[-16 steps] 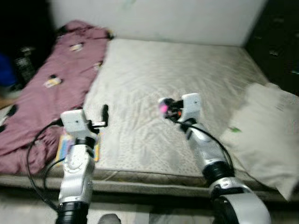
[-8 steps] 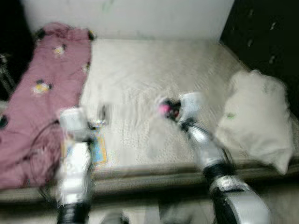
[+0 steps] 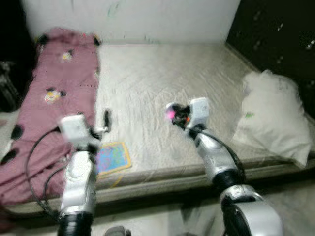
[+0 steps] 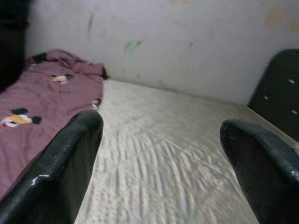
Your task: Clean up the room
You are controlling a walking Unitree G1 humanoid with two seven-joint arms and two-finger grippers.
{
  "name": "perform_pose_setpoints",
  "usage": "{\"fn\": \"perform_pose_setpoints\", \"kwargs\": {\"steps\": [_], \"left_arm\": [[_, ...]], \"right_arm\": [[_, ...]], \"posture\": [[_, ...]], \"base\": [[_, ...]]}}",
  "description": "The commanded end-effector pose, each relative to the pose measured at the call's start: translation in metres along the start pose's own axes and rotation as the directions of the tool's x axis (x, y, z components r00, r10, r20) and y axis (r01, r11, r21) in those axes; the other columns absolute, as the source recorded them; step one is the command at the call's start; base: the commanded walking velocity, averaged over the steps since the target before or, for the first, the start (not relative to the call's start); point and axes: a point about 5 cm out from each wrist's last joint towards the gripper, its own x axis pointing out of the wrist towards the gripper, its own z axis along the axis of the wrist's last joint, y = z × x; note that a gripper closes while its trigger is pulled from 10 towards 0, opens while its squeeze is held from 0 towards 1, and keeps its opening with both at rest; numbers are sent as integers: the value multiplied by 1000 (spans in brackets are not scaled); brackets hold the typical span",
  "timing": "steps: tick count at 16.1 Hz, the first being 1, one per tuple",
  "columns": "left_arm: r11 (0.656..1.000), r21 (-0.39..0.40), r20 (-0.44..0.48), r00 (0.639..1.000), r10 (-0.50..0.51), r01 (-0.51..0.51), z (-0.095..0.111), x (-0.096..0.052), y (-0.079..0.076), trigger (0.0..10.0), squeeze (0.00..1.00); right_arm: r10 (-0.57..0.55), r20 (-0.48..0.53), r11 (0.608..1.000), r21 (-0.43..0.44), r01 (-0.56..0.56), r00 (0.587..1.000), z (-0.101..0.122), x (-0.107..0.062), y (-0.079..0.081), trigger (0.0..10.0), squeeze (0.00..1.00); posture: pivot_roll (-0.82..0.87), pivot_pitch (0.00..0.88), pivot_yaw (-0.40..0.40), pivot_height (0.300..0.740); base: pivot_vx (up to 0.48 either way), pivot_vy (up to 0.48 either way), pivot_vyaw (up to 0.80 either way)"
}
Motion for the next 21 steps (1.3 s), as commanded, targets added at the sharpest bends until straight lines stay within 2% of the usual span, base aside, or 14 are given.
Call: {"fn": "perform_pose_setpoints", "kwargs": {"steps": [1,16,21], "left_arm": [[1000,2,19,1000,-7,7,4,1,0,10000,0],[1000,0,23,999,-26,26,4,1,-1,10000,0],[999,36,-18,1000,25,-24,-1,1,3,10000,0]], "right_arm": [[8,16,1000,-6,-8,1000,4,2,2,10000,0],[11,20,1000,-8,-11,1000,4,2,2,10000,0],[10,18,1000,-8,-10,1000,3,2,2,10000,0]], "posture": [[59,0,-53,740],[60,0,-52,740],[65,0,-53,740]], "base": [[0,0,0],[361,0,-28],[0,0,0]]}}
